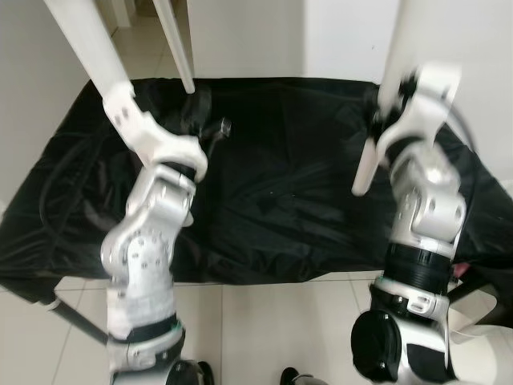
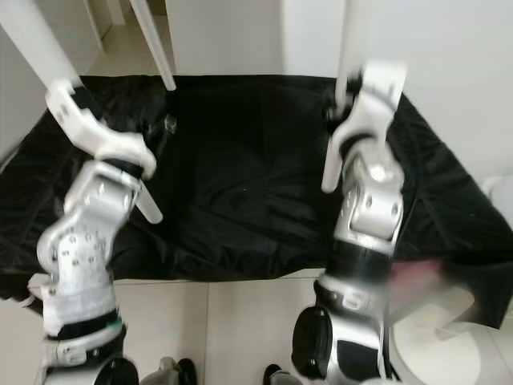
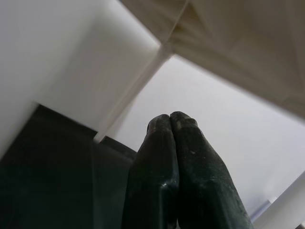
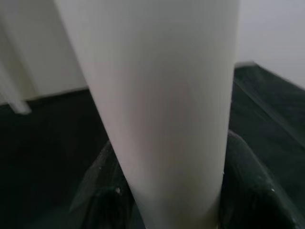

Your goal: Building children table

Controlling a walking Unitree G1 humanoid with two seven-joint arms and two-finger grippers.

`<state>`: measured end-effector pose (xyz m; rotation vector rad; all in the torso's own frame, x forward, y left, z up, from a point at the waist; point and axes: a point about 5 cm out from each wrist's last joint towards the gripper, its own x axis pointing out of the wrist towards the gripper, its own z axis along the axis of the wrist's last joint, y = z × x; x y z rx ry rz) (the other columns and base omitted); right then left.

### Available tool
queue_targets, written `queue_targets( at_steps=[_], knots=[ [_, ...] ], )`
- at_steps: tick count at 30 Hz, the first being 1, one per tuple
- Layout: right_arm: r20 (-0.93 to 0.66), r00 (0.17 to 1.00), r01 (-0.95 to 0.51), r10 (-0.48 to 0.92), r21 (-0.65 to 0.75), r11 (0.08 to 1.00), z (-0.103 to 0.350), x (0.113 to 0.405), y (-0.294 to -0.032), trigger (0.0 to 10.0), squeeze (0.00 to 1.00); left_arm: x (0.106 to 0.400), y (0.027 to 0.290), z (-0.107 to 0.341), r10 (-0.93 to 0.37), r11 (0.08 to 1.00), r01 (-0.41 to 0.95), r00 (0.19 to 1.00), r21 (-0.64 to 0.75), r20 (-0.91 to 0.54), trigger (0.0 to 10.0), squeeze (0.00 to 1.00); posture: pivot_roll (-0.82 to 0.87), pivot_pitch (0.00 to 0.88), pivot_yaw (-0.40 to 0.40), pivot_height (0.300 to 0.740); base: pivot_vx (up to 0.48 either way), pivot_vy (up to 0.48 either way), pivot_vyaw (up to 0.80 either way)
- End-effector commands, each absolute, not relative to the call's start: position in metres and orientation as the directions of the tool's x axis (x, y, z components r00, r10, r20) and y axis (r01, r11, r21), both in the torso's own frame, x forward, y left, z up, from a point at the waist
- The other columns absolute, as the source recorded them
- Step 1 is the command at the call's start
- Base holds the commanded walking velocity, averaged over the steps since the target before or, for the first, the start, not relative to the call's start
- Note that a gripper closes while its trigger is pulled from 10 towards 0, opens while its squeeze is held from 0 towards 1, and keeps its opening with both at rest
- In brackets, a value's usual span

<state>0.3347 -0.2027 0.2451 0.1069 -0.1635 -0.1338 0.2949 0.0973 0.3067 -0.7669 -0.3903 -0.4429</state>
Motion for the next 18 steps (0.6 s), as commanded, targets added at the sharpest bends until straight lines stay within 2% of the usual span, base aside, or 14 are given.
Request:
queue_targets(
  at_steps=[1, 3, 4, 6, 7, 8, 9, 10, 14, 15, 18],
  knots=[
    [0.201, 0.966, 0.131, -0.163, 0.163, 0.978, 0.238, 0.327, -0.207, 10.0, 0.00, 0.292, 0.070, 0.309, -0.376, 0.554, 0.641, 0.762, -0.530, 0.528, 10.0, 0.00, -0.06, 0.110, 0.066, 0.740, 0.000, 0.000, 0.00],
    [0.206, 0.963, 0.142, -0.174, 0.164, 0.976, 0.231, 0.323, -0.209, 10.0, 0.00, 0.293, 0.067, 0.300, -0.402, 0.565, 0.633, 0.772, -0.530, 0.493, 10.0, 0.00, -0.07, 0.111, 0.067, 0.740, 0.000, 0.000, 0.00],
    [0.211, 0.961, 0.149, -0.182, 0.164, 0.975, 0.227, 0.321, -0.211, 10.0, 0.76, 0.293, 0.066, 0.294, -0.417, 0.571, 0.628, 0.777, -0.529, 0.472, 10.0, 0.00, -0.07, 0.111, 0.067, 0.740, 0.000, 0.000, 0.00],
    [0.212, 0.960, 0.147, -0.183, 0.175, 0.974, 0.222, 0.319, -0.212, 10.0, 0.76, 0.292, 0.066, 0.288, -0.431, 0.583, 0.622, 0.782, -0.523, 0.450, 10.0, 0.00, -0.07, 0.115, 0.069, 0.740, 0.000, 0.000, 0.00],
    [0.217, 0.956, 0.159, -0.196, 0.174, 0.972, 0.217, 0.317, -0.215, 10.0, 1.00, 0.290, 0.066, 0.282, -0.456, 0.581, 0.626, 0.780, -0.520, 0.428, 10.0, 0.00, -0.07, 0.115, 0.069, 0.740, 0.000, 0.000, 0.00],
    [0.217, 0.956, 0.159, -0.196, 0.174, 0.972, 0.217, 0.317, -0.215, 10.0, 1.00, 0.290, 0.066, 0.282, -0.456, 0.581, 0.626, 0.780, -0.520, 0.428, 10.0, 0.00, -0.07, 0.115, 0.069, 0.740, 0.000, 0.000, 0.00],
    [0.218, 0.955, 0.166, -0.202, 0.172, 0.971, 0.212, 0.315, -0.216, 10.0, 1.00, 0.287, 0.065, 0.275, -0.483, 0.583, 0.633, 0.774, -0.510, 0.410, 10.0, 0.07, -0.06, 0.112, 0.062, 0.740, 0.000, 0.000, 0.00],
    [0.219, 0.953, 0.177, -0.211, 0.166, 0.970, 0.209, 0.314, -0.217, 10.0, 1.00, 0.284, 0.066, 0.270, -0.502, 0.585, 0.639, 0.769, -0.500, 0.396, 10.0, 1.00, -0.06, 0.112, 0.062, 0.740, 0.000, 0.000, 0.00],
    [0.227, 0.949, 0.179, -0.217, 0.176, 0.968, 0.208, 0.313, -0.218, 10.0, 1.00, 0.282, 0.066, 0.263, -0.521, 0.597, 0.640, 0.767, -0.483, 0.374, 10.0, 1.00, -0.05, 0.107, 0.052, 0.740, 0.000, 0.000, 0.00],
    [0.288, 0.931, 0.179, -0.226, 0.179, 0.967, 0.212, 0.311, -0.219, 10.0, 1.00, 0.273, 0.067, 0.253, -0.561, 0.620, 0.649, 0.759, -0.441, 0.330, 10.0, 1.00, -0.04, 0.113, 0.044, 0.740, 0.000, 0.000, 0.00],
    [0.334, 0.913, 0.181, -0.234, 0.182, 0.966, 0.215, 0.308, -0.218, 10.0, 1.00, 0.268, 0.070, 0.248, -0.581, 0.636, 0.654, 0.755, -0.411, 0.302, 10.0, 1.00, -0.03, 0.121, 0.042, 0.740, 0.000, 0.000, 0.00]
  ],
)
